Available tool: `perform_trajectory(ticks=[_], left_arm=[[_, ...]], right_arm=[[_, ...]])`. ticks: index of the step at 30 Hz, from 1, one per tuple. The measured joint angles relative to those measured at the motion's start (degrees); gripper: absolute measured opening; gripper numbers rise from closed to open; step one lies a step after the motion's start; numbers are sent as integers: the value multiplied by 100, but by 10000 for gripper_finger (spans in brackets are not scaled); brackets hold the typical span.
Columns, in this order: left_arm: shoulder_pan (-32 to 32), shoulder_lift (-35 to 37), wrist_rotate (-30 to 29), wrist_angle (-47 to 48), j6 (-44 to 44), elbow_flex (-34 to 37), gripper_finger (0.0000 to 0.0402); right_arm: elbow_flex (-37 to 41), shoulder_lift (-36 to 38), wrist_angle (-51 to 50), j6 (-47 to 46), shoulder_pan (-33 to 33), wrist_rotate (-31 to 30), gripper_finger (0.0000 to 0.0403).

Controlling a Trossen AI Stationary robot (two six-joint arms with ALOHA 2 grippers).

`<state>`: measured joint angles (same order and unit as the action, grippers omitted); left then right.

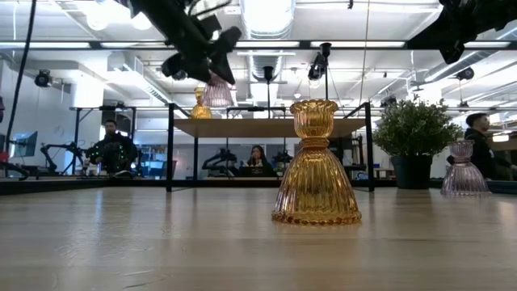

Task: Pick & Place candle stick holders
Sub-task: Put the top left pink glass candle holder on the shelf

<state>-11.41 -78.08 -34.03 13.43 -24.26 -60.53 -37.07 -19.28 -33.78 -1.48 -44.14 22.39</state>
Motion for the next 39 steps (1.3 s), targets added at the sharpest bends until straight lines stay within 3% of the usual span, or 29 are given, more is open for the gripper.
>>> perform_trajectory(ticks=[6, 13, 39], left_arm=[[-17, -540, -389, -522, 39, 2, 139], [-123, -674, -631, -634, 25, 2, 139], [-814, -755, -110, -691, 244, -131, 139]], right_arm=[[0, 0, -1, 0, 0, 0, 8], [0, -1, -1, 0, -2, 0, 8], [0, -1, -2, 1, -2, 0, 8]])
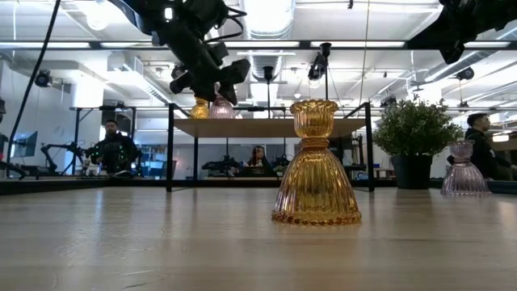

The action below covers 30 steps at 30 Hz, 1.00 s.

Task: Pick & Place candle stick holders
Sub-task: Put the top left pink glass candle holder on the shelf

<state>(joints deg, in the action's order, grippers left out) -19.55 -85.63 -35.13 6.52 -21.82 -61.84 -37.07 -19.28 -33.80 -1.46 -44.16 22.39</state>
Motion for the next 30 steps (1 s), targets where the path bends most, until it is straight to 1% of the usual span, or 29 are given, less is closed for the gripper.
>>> perform_trajectory(ticks=[5, 24, 26, 30], left_arm=[[-7, -117, 78, -209, 118, -2, 137], [-7, -139, 93, -177, 139, -4, 137], [-7, -139, 89, -171, 166, -4, 146], [-7, -150, 87, -116, 298, -1, 184]], right_arm=[[0, 0, 0, -1, 2, 0, 8], [0, 1, 1, -1, 1, 0, 8], [-1, 1, 0, 0, 1, 0, 8], [-1, 0, 0, -1, 0, 0, 8]])
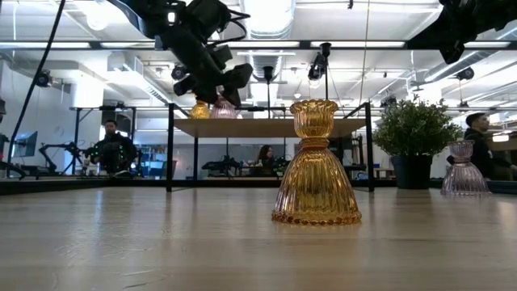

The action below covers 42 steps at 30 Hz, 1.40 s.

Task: Pick & Place candle stick holders
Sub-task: Put the top left pink glass candle holder on the shelf, then put the left orange glass candle holder on the shelf

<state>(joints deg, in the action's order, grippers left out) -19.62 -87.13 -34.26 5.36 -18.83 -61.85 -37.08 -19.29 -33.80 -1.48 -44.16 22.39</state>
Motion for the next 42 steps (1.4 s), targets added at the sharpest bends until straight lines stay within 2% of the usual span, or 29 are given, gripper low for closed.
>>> perform_trajectory(ticks=[13, 26, 31, 38, 42], left_arm=[[0, -2, 68, -146, 97, 5, 216], [-2, -2, 120, -147, 233, -95, 329], [3, 3, 122, 12, 392, -452, 339], [12, 5, 144, 952, 417, -1316, 339], [17, 7, 585, 1660, 395, -2054, 339]], right_arm=[[0, 0, 0, 0, 1, 0, 8], [0, 0, 0, 0, 2, 0, 8], [0, 0, 2, 0, 0, 0, 8], [0, 0, 1, 0, 1, 0, 8], [2, 1, 0, 1, 0, 0, 8]])
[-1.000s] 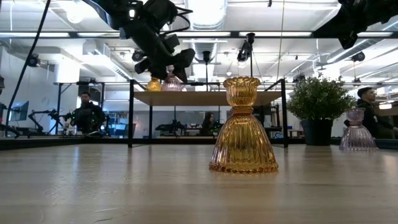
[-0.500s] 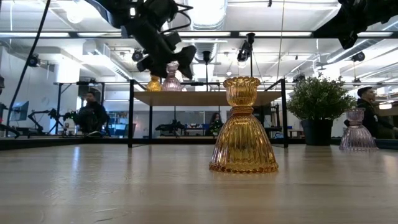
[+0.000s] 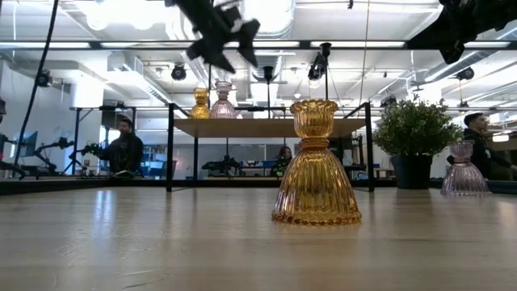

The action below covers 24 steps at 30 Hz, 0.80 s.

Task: Pick & Place candle stick holders
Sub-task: Put the left orange glass candle holder on the shelf

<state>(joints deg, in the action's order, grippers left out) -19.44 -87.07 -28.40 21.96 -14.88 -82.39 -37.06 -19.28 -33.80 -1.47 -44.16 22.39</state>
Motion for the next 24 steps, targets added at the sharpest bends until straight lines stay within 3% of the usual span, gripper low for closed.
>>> perform_trajectory(ticks=[2, 5, 8, 10, 18, 24], left_arm=[[0, 9, 604, 145, -100, -350, 339], [11, 31, 2149, 18, -56, -715, 338], [222, 114, 3630, -165, 317, -802, 330], [502, 233, 4192, -132, 651, -708, 322], [2050, 1000, 4380, 209, 1680, 571, 302], [2993, 1613, 3918, 81, 1747, 2118, 301]], right_arm=[[-1, -1, 1, 1, -1, 0, 8], [-2, 0, 0, -1, 0, 0, 8], [-2, 2, 0, -1, 2, 0, 8], [-2, 0, 2, 1, 2, 0, 8], [-2, -1, 1, 2, 1, 2, 8], [-1, 1, 0, -1, 0, 0, 8]])
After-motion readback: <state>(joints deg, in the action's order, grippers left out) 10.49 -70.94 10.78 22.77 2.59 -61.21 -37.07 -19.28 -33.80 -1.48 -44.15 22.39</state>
